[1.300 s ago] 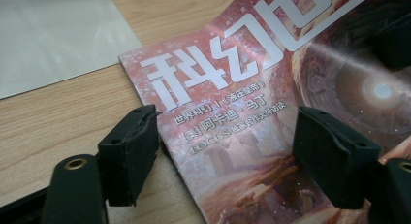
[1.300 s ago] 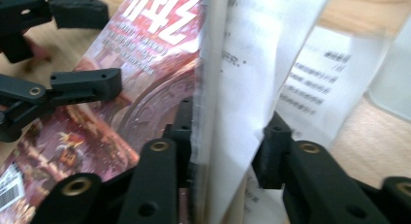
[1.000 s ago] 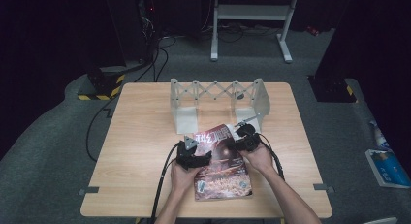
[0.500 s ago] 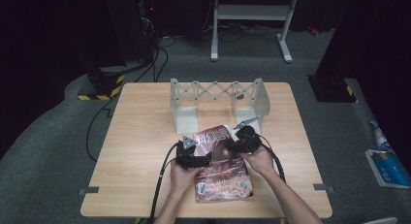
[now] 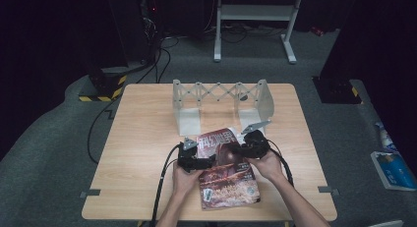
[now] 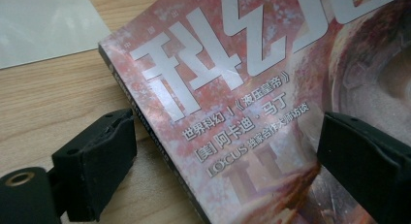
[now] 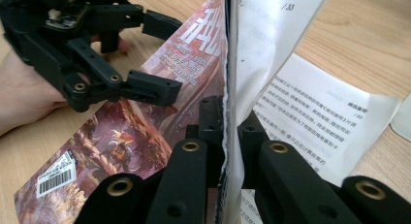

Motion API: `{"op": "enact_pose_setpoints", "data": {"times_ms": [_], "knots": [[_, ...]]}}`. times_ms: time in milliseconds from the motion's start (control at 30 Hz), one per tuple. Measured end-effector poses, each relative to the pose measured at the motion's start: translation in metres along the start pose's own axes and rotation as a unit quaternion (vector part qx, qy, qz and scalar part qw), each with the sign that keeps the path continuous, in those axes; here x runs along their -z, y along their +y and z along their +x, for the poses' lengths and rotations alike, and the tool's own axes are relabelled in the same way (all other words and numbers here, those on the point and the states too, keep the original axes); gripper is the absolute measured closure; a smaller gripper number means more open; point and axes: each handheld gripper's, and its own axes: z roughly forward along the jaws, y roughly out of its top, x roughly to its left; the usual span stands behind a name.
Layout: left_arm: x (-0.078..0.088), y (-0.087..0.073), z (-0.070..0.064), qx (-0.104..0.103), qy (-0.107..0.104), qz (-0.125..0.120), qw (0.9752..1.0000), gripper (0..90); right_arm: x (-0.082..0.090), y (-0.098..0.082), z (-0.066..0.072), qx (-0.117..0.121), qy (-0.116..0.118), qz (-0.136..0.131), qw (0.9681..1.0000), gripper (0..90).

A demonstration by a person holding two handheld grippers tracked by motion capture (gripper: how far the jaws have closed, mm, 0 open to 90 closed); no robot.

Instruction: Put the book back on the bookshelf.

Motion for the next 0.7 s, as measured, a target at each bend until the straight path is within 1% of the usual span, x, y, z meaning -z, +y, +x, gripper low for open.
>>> {"op": "enact_pose_setpoints", "data": {"times_ms": [67,200,367,500,533,633,700], "knots": [[0.0003,0.0001,0.0010,0.004,-0.007,0.000,1.0000,5.6,0.0019,0.0000,0.0022,0.007,0.002,-0.005,1.0000,85.3],[0.0006,0.0001,0.0023,0.013,-0.028,0.000,0.9995,3.0,0.0059,-0.0005,0.0055,0.020,0.008,-0.013,0.9997,85.5],[0.0007,-0.0001,0.0021,0.014,-0.038,0.002,0.9992,1.4,0.0060,0.0000,0.0073,0.028,0.021,-0.022,0.9991,85.6],[0.0015,0.0000,0.0031,0.018,-0.038,0.002,0.9991,1.2,0.0043,-0.0003,0.0067,0.029,0.028,-0.027,0.9988,85.6],[0.0022,0.0002,0.0037,0.020,-0.039,0.002,0.9990,2.2,0.0043,-0.0007,0.0061,0.029,0.028,-0.027,0.9988,85.6],[0.0051,0.0001,0.0064,0.038,-0.039,-0.001,0.9985,10.1,0.0030,-0.0031,0.0036,0.025,0.025,-0.027,0.9990,85.5],[0.0068,-0.0002,0.0075,0.040,-0.031,-0.002,0.9987,14.2,0.0008,-0.0046,0.0019,0.025,0.020,-0.027,0.9991,85.4]]}}
